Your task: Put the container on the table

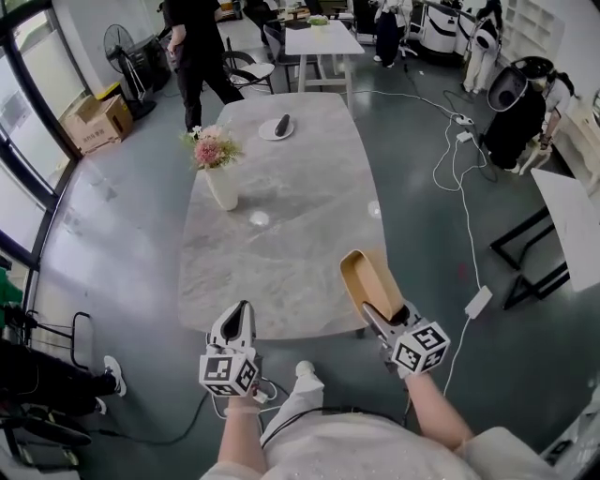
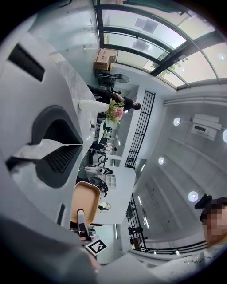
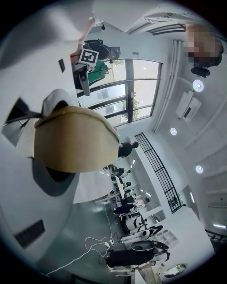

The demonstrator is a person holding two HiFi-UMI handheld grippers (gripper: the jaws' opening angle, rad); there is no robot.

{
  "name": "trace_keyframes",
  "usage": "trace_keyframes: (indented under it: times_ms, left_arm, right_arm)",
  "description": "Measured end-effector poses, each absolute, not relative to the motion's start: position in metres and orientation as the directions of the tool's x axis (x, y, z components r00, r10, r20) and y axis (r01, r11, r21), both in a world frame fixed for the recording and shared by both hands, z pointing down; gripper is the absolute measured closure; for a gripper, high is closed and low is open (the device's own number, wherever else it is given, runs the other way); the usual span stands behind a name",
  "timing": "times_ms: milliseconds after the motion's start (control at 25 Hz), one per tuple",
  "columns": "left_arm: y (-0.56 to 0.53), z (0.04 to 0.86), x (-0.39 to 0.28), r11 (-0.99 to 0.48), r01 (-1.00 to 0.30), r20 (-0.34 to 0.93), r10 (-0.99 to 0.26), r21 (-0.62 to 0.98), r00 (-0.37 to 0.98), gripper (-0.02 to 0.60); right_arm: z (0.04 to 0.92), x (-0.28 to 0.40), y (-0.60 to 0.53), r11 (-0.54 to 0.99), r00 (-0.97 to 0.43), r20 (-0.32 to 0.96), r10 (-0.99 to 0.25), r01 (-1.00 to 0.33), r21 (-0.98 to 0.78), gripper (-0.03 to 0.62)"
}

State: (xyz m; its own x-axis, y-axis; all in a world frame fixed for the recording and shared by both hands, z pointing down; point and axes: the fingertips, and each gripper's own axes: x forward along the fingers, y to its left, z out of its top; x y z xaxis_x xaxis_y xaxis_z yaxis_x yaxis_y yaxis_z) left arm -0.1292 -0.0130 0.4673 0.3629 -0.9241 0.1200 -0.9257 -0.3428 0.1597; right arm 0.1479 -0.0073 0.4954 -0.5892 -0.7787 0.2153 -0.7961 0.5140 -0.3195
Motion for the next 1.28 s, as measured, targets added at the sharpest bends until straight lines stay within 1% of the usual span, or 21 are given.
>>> trace_keyframes:
  times_ms: [240, 560, 720, 1080, 1280]
  left_arm:
    - [-0.048, 0.479, -0.153, -0.345, -0.922, 0.125, -0.921, 0.177, 0.369, 0.571]
    - [-0.085, 0.488, -0.170, -0.381, -0.912, 0.151, -0.903, 0.154, 0.403, 0.571]
    - [-0.096, 0.493, -0.181, -0.371, -0.914, 0.161, -0.904, 0.166, 0.396, 0.571]
    - [-0.125, 0.508, -0.168, -0.419, -0.889, 0.196, -0.871, 0.182, 0.451, 0.571]
    - [-0.153, 0.510, -0.163, -0.417, -0.889, 0.203, -0.870, 0.188, 0.450, 0.571]
  right_arm:
    - [0.500, 0.124, -0.040, 0.501, -0.578, 0.226, -0.784, -0.804, -0.320, 0.384]
    - [0.502, 0.103, -0.080, 0.468, -0.554, 0.226, -0.801, -0.816, -0.341, 0.384]
    - [0.508, 0.091, -0.089, 0.450, -0.554, 0.255, -0.793, -0.814, -0.368, 0.384]
    - [0.522, 0.093, -0.125, 0.397, -0.536, 0.293, -0.791, -0.816, -0.421, 0.382]
    - [0.533, 0.089, -0.154, 0.399, -0.553, 0.306, -0.775, -0.803, -0.443, 0.382]
